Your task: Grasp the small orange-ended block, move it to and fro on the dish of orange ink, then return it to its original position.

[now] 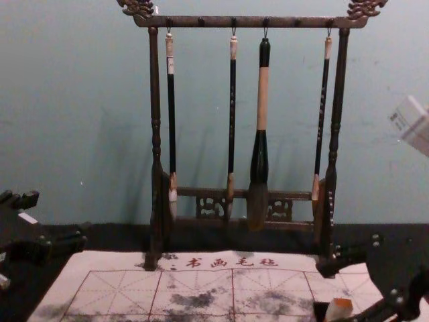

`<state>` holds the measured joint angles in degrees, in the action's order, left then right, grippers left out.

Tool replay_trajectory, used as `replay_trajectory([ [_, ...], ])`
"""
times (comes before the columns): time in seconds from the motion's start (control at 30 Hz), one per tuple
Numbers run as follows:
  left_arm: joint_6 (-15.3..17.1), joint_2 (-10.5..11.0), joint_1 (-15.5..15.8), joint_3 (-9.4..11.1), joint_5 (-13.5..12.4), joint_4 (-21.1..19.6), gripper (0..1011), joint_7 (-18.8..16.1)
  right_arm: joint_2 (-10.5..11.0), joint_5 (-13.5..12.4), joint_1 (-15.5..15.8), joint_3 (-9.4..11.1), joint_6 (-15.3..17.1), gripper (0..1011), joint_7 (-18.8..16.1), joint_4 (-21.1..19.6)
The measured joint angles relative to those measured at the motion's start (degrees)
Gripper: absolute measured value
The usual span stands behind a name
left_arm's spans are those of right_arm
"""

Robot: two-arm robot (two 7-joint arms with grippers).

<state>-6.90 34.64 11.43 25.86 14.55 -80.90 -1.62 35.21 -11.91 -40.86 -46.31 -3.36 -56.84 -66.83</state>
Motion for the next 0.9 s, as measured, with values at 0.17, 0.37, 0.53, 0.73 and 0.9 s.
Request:
replay_trajectory([
  [0.17, 0.0, 0.0, 0.0, 0.0, 0.0, 0.0, 1001, 0.0, 0.1, -1.2, 0.4, 0.9, -0.1, 1000, 0.3, -0.5],
  [0.37, 0.0, 0.0, 0.0, 0.0, 0.0, 0.0, 1001, 0.0, 0.5, -4.7, 3.3, 5.5, -1.6, 1000, 5.6, -3.6],
  [0.53, 0.0, 0.0, 0.0, 0.0, 0.0, 0.0, 1001, 0.0, 0.7, -6.2, 8.6, 11.0, -3.4, 1000, 16.2, -7.6],
  [0.73, 0.0, 0.0, 0.0, 0.0, 0.0, 0.0, 1001, 0.0, -0.5, -3.3, 17.8, 16.7, -8.1, 1000, 33.8, -12.1],
  [0.9, 0.0, 0.0, 0.0, 0.0, 0.0, 0.0, 1001, 0.0, -2.6, -1.8, 24.4, 19.5, -10.8, 1000, 43.3, -13.8],
])
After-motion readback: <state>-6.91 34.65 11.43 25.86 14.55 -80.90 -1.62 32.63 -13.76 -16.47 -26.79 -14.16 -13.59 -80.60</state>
